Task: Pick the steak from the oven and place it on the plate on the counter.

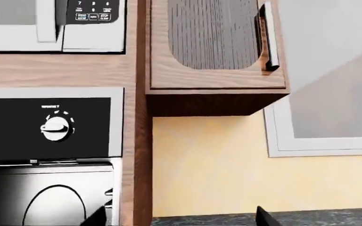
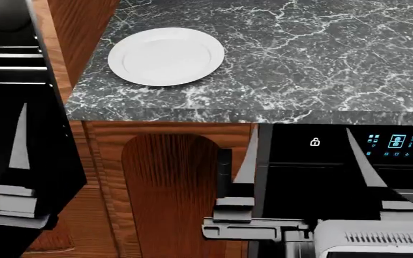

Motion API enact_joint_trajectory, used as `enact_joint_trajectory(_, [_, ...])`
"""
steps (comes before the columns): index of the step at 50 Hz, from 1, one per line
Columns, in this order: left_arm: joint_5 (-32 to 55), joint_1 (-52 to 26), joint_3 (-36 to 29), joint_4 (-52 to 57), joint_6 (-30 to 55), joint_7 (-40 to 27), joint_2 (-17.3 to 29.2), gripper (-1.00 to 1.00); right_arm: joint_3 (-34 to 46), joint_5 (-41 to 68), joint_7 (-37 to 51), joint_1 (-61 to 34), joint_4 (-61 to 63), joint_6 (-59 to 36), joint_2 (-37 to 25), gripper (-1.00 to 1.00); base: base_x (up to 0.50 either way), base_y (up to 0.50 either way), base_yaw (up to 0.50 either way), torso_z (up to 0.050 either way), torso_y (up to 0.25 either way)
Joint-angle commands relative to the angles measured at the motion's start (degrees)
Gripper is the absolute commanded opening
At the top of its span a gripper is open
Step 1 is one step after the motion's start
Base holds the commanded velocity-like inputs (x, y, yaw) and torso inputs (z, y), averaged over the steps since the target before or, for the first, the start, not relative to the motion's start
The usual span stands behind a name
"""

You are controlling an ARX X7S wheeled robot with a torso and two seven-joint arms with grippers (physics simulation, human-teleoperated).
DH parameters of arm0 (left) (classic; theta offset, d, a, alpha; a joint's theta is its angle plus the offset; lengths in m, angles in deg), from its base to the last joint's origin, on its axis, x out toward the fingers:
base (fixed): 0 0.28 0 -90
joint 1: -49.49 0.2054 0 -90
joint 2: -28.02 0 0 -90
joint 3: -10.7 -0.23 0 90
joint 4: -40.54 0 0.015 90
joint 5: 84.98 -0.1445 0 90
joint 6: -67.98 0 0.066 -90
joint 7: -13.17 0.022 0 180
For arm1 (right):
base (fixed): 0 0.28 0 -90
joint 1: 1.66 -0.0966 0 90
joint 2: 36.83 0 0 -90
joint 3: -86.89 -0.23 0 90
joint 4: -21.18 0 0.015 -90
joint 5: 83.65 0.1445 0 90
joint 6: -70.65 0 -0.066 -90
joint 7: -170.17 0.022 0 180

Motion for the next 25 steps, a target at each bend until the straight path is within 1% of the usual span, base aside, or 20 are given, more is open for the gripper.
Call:
enact_joint_trajectory(1, [29.4,-27.4,-22.5,13.2,-1.5,-43.1,31.3,1.00,6.6,23.5,27.1,-15.9,16.0,-8.1,-20.7,1.00,0.00,0.00,0.00,0.000,0.000])
enact_joint_trajectory(4, [32.3,-34.2,-29.0,13.2,-5.9,-48.6,36.0,1.00,11.1,29.9,36.9,-20.4,16.0,-2.2,-29.4,1.00,0.00,0.00,0.00,0.000,0.000])
enact_joint_trajectory(6, [33.2,-38.7,-33.7,13.2,-8.1,-51.4,38.2,1.00,15.3,32.9,42.4,-24.2,16.0,1.9,-34.5,1.00,0.00,0.00,0.00,0.000,0.000])
enact_joint_trajectory(9, [34.8,-47.6,-42.8,13.2,-12.3,-56.1,41.3,1.00,20.3,34.8,47.4,-28.2,16.0,6.2,-39.0,1.00,0.00,0.00,0.00,0.000,0.000])
enact_joint_trajectory(13, [34.6,-52.7,-49.0,13.2,-15.6,-58.9,43.0,1.00,23.8,35.2,49.9,-31.1,15.9,8.7,-40.4,1.00,0.00,0.00,0.00,0.000,0.000])
enact_joint_trajectory(17, [34.9,-57.2,-53.9,13.2,-17.6,-60.9,43.9,1.00,25.3,35.3,50.7,-32.2,15.7,10.3,-41.2,1.00,0.00,0.00,0.00,0.000,0.000])
enact_joint_trajectory(21, [33.8,-56.7,-55.4,12.4,-18.9,-60.8,44.1,1.00,26.1,34.3,50.3,-31.4,14.8,11.4,-41.3,1.00,0.00,0.00,0.00,0.000,0.000])
enact_joint_trajectory(25, [34.1,-56.6,-55.6,11.4,-19.1,-60.2,44.2,1.00,26.6,36.6,51.1,-33.7,14.8,9.1,-41.7,1.00,0.00,0.00,0.00,0.000,0.000])
